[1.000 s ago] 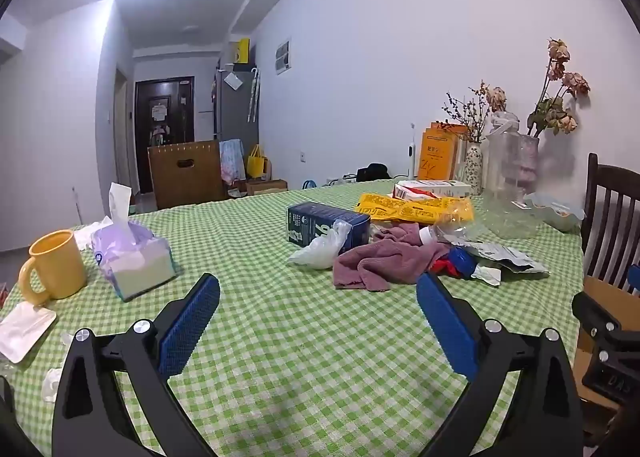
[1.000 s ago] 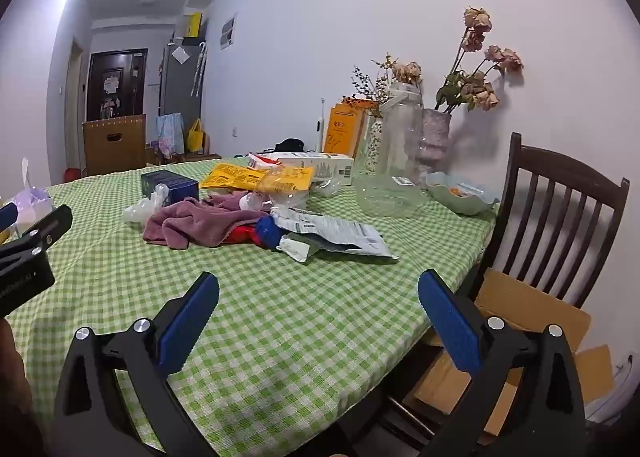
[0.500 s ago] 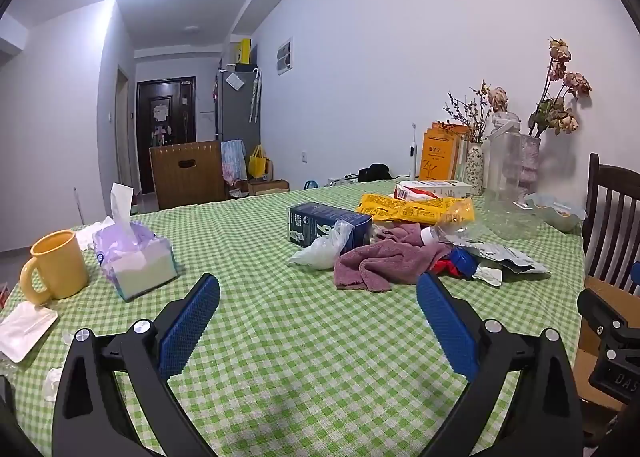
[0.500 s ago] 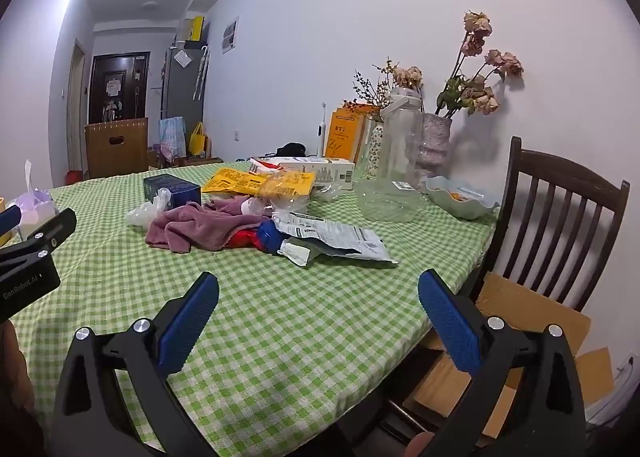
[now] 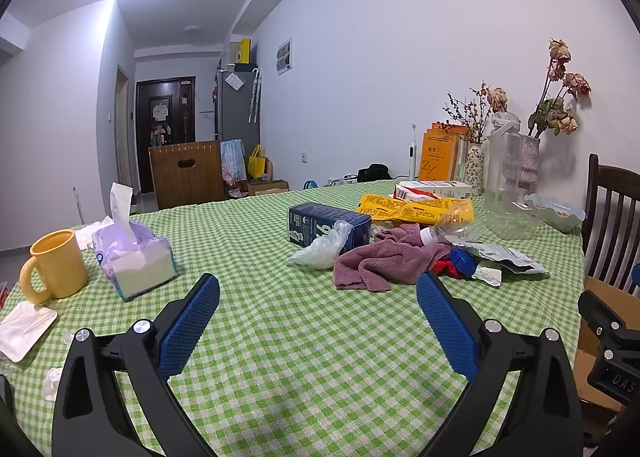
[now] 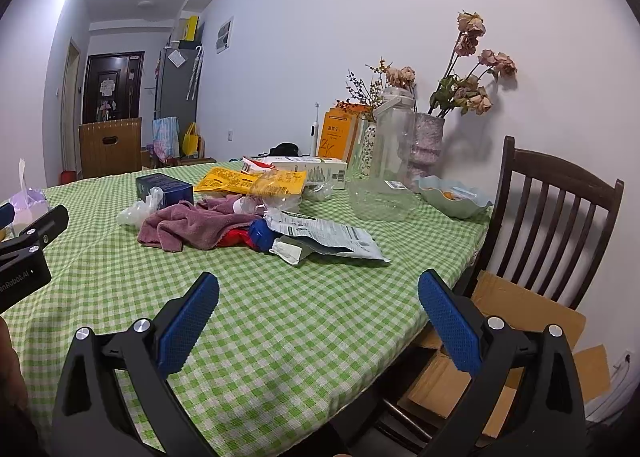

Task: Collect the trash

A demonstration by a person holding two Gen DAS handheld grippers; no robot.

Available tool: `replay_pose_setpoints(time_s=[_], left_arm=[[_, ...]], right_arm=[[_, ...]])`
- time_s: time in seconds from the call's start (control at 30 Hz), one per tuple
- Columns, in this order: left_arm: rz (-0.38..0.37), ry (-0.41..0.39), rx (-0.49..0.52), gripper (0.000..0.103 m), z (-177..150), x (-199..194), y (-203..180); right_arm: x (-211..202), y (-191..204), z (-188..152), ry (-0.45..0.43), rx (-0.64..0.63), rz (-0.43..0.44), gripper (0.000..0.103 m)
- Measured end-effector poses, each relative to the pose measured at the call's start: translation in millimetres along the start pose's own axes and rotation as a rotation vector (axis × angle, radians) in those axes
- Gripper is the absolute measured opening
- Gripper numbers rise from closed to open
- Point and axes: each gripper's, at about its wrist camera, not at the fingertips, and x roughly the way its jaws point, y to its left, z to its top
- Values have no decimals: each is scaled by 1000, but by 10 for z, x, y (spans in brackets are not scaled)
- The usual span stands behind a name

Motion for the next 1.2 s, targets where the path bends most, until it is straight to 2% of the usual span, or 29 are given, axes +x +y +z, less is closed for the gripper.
replay_pose_setpoints(time_s=[1.2], left_arm=[[-2,3,0,96,1,4,-11]], right_arm=[[-38,-17,7,-27,12,-15,96]])
